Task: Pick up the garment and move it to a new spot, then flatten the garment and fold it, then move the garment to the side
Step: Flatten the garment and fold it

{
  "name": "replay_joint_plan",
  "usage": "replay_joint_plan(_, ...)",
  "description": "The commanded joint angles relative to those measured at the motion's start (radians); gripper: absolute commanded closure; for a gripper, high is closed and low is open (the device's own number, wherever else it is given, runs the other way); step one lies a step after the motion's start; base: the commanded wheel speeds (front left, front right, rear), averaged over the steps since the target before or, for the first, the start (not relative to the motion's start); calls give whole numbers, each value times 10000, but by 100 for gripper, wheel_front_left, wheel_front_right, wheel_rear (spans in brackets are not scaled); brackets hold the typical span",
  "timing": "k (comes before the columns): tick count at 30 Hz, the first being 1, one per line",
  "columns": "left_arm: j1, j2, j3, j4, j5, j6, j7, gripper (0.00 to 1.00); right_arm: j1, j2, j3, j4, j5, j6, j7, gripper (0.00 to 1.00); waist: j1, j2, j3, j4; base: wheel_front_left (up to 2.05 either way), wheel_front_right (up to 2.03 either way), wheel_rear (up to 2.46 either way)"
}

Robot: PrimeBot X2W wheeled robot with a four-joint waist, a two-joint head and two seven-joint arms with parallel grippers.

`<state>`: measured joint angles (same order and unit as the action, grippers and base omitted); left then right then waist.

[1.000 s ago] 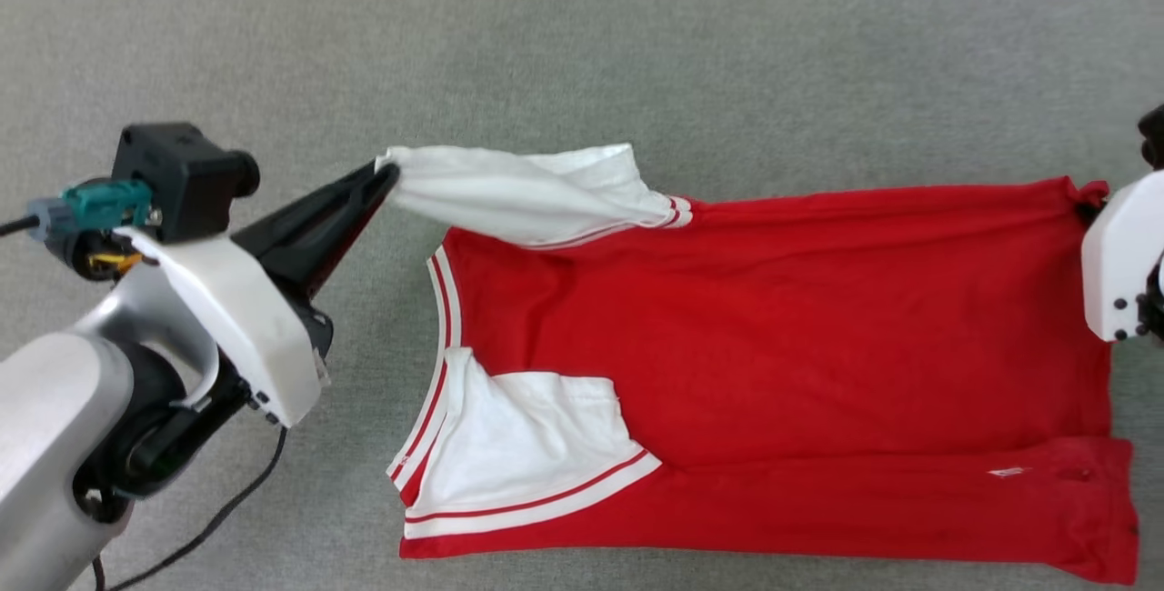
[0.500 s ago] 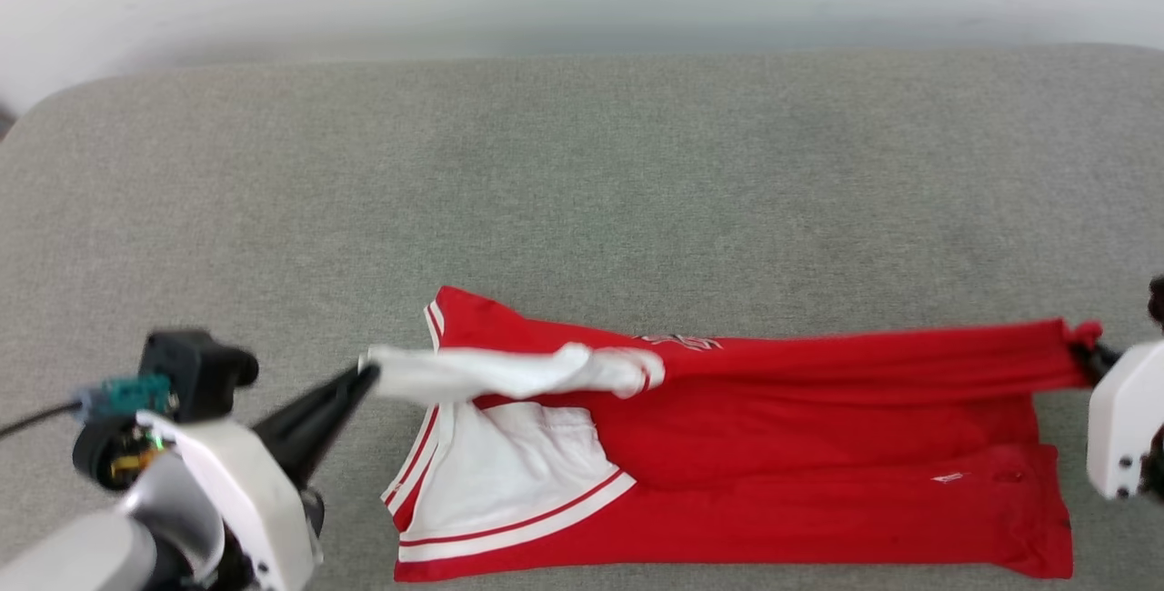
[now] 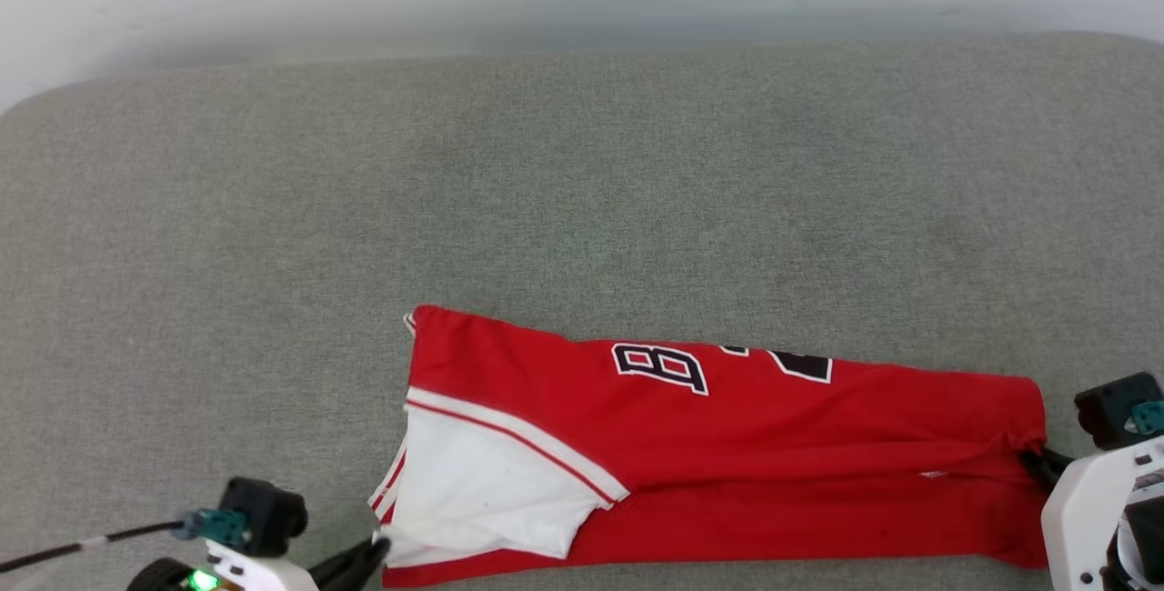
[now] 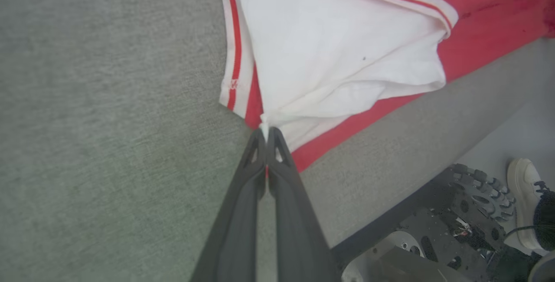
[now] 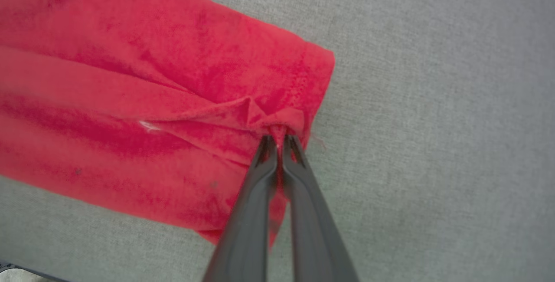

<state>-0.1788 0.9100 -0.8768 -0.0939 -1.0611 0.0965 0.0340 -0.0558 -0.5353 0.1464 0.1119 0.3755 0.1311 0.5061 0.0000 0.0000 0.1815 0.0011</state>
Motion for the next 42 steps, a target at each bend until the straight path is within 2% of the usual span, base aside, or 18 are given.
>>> replay_joint_plan(1, 32, -66, -115, 158, 148, -71, 62, 100, 120, -153, 115, -4, -93, -8, -113, 100, 0, 0, 14, 2, 0, 0, 0)
replay_joint_plan(7, -177, -628, -419, 906, 406, -327, 1, 98, 113, -441, 649, 434, -231, -8, -481, 100, 0, 0, 32, 19, 0, 0, 0)
replay_joint_plan(8, -203, -702, -441, 985, 439, -337, -28, 56, 129, -440, 720, 498, -190, -8, -493, 67, 0, 0, 23, 30, 0, 0, 0)
replay_joint_plan(9, -223, -773, -471, 1057, 461, -366, -57, 0, 152, -440, 774, 564, -126, -8, -502, 3, 0, 0, 7, 41, 0, 0, 0)
replay_joint_plan(10, -220, -839, -500, 1126, 451, -408, -81, 0, 169, -417, 787, 639, -64, -8, -506, 0, 0, 0, -17, 49, 0, 0, 0)
replay_joint_plan(13, -147, -938, -514, 1273, 431, -440, -190, 0, 192, -518, 1112, 513, 90, -6, -481, 0, 0, 0, -139, 62, 0, 0, 0)
replay_joint_plan(19, 23, -1043, -52, 1166, 429, -143, -1152, 0, 21, -710, 978, -345, 817, -8, 132, 0, 0, 0, -477, 14, 0, 0, 0)
replay_joint_plan(23, -70, -1068, 452, 988, 877, 365, -2290, 0, -171, -362, 298, -1159, 952, -6, 434, 0, 0, 0, -682, 19, 0, 0, 0)
replay_joint_plan(28, 142, -1572, 1481, 649, 1381, 918, -2955, 0, -41, 235, -479, -2012, 567, -6, 723, 0, 0, 0, -841, 118, 0, 0, 0)
replay_joint_plan(31, 332, -2346, 3062, 61, 2097, 1206, -2999, 0, 77, 709, -966, -2440, 304, -6, 471, 0, 0, 0, -868, 227, 0, 0, 0)
replay_joint_plan(34, 1051, -3175, 4541, -430, 3173, 1180, -2993, 0, 196, 1329, -1483, -2770, 17, -6, -87, 0, 0, 0, -875, 311, 0, 0, 0)
replay_joint_plan(42, 2335, -5100, 7135, -1025, 5717, 234, -2990, 0, 727, 2855, -2309, -2757, -616, -6, -2113, 0, 0, 0, -823, 370, 0, 0, 0)
